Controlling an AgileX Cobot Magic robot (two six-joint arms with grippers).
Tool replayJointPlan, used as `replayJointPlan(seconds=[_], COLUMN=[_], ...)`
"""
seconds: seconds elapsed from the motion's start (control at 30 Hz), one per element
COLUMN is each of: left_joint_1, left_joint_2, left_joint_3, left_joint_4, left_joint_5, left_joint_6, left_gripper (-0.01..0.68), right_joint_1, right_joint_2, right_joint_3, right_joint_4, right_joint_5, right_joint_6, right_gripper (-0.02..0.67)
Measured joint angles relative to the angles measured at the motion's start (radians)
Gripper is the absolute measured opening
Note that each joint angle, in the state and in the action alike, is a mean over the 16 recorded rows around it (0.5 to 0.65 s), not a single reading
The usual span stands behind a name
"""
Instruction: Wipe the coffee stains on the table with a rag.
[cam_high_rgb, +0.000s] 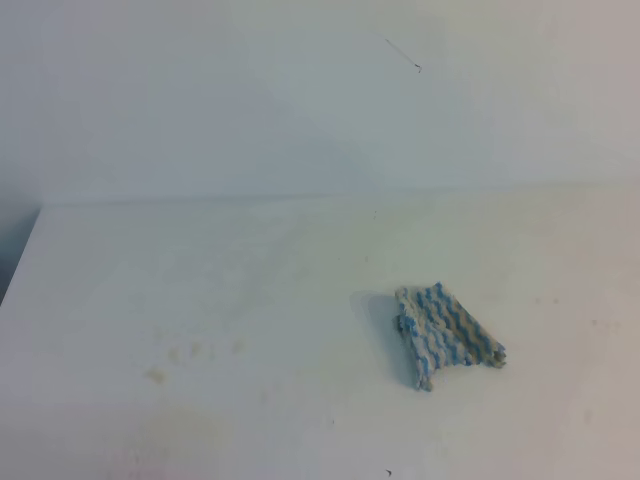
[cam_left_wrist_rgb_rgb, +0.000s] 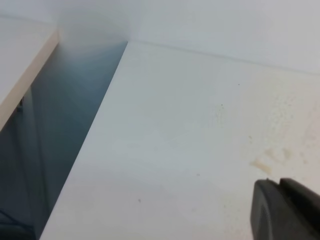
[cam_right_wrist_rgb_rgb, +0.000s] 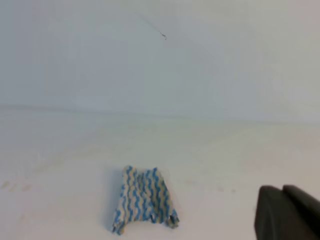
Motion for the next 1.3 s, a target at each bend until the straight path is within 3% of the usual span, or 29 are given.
replayJointPlan(seconds=[0.27, 0.63, 0.87, 1.13, 1.3], left_joint_1=[0.000, 0.000, 0.000, 0.000, 0.000], left_joint_2=[0.002, -0.005, -0.008, -0.012, -0.015], left_joint_3=[0.000, 0.000, 0.000, 0.000, 0.000], left_joint_4=[0.000, 0.000, 0.000, 0.000, 0.000], left_joint_5=[0.000, 0.000, 0.000, 0.000, 0.000], left_joint_6=[0.000, 0.000, 0.000, 0.000, 0.000], left_gripper=[0.001, 0.001, 0.001, 0.001, 0.001], right_joint_1=[-0.022, -0.176, -0.242, -0.235, -0.218], right_joint_2=[-0.179, -0.322, -0.340, -0.343, -0.345], right_joint_3=[0.216, 0.491, 0.553, 0.577, 0.580], right_joint_4=[-0.065, -0.143, -0.218, -0.364, -0.424], right_joint_5=[-0.134, -0.362, -0.324, -0.258, -0.234], right_joint_6=[-0.002, 0.009, 0.122, 0.295, 0.324], right_gripper=[-0.003, -0.003, -0.003, -0.003, -0.004])
